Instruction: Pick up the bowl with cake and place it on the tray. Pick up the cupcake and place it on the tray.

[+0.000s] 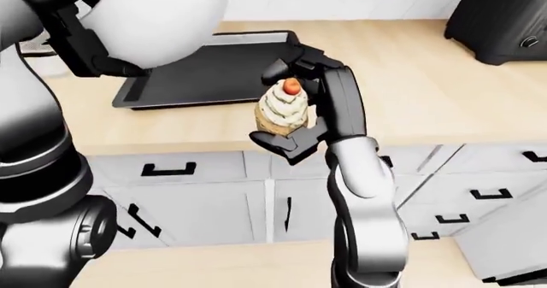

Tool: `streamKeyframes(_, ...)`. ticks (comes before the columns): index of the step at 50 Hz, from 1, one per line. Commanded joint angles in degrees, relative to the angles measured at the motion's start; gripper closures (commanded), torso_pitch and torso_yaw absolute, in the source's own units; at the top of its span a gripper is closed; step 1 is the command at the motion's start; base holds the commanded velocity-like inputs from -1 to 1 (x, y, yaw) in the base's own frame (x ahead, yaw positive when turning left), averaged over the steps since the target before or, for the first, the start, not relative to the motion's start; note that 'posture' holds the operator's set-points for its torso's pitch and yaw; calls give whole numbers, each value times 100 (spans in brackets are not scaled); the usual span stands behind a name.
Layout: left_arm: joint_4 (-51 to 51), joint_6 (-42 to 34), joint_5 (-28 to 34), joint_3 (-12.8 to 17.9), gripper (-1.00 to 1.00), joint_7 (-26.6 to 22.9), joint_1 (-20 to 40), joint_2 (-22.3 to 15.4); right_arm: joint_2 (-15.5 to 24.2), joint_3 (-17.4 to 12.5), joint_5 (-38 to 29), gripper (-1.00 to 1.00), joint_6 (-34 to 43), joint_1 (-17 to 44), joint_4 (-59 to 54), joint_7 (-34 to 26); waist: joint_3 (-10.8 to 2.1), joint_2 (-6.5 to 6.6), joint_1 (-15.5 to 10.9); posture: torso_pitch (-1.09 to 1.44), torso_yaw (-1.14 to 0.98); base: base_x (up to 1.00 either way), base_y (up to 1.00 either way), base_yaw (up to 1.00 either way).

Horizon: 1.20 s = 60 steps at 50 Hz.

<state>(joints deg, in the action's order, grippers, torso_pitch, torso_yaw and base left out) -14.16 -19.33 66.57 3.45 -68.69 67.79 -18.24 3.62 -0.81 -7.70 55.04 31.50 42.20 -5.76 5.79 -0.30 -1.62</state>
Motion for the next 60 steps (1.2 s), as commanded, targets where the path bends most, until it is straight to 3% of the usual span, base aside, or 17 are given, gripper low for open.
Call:
streamKeyframes(1,-99,85,-7,-11,100,278,306,-18,78,-164,-10,100,-192,193,147,143,-175,-41,47,0,0,0,0,0)
streamKeyframes(4,-85,107,2,-20,100,265,320,-16,111,-172,69,100,-157,240,159,199,-227,-354,42,0,0,3,0,0)
streamKeyframes(10,-168,157,19,-8,100,255,148,-19,174,-207,220,100,-140,345,127,232,-255,122,90,0,0,15,0,0)
streamKeyframes(12,-184,251,16,-8,100,282,-51,-33,209,-216,258,100,-93,400,140,252,-326,472,107,0,0,18,0,0)
streamKeyframes(13,-194,313,20,-17,100,311,-164,-29,233,-213,270,100,-61,439,143,258,-247,305,116,0,0,17,0,0)
streamKeyframes(15,-159,416,36,-5,100,382,-274,-32,294,-235,295,100,-32,533,105,249,-278,390,175,0,0,18,0,0)
streamKeyframes(22,-221,674,45,85,100,492,-682,-144,686,-585,523,100,63,1251,-506,180,-323,139,186,0,0,17,0,0)
streamKeyframes(27,-184,810,13,201,100,741,-1068,-242,849,-610,731,100,-57,1571,-1011,255,-431,-376,93,0,0,17,0,0)
streamKeyframes(28,-188,824,-9,240,100,779,-1143,-278,857,-597,759,100,-97,1626,-1114,266,-374,-232,118,0,0,17,0,0)
streamKeyframes(35,-231,739,-152,393,100,835,-1270,-526,879,-467,764,100,-19,1806,-1223,314,-266,19,159,0,0,26,0,0)
streamKeyframes(39,-235,659,-217,451,100,787,-1158,-700,826,-412,713,100,-95,1764,-1248,299,-352,500,240,0,0,36,0,0)
streamKeyframes(46,-275,595,-247,424,100,792,-1169,-702,792,-441,686,100,-37,1768,-1177,278,-290,302,164,0,0,33,0,0)
streamKeyframes(51,-312,551,-275,442,100,739,-1128,-749,799,-447,717,100,12,1809,-1108,250,-350,-252,29,0,0,0,0,0)
streamKeyframes(52,-315,554,-285,447,100,743,-1142,-759,833,-410,682,100,-3,1797,-1100,240,-257,-86,49,0,0,0,0,0)
streamKeyframes(53,-317,546,-288,450,100,737,-1131,-769,834,-390,668,100,23,1790,-1063,222,-432,-59,100,0,0,0,38,0)
streamKeyframes(54,-335,539,-292,449,100,720,-1125,-776,820,-374,662,100,48,1791,-1029,202,-399,-244,19,0,0,0,0,45)
streamKeyframes(60,-347,530,-304,453,100,724,-1129,-797,802,-412,629,100,79,1814,-1022,162,-377,177,158,0,0,0,0,46)
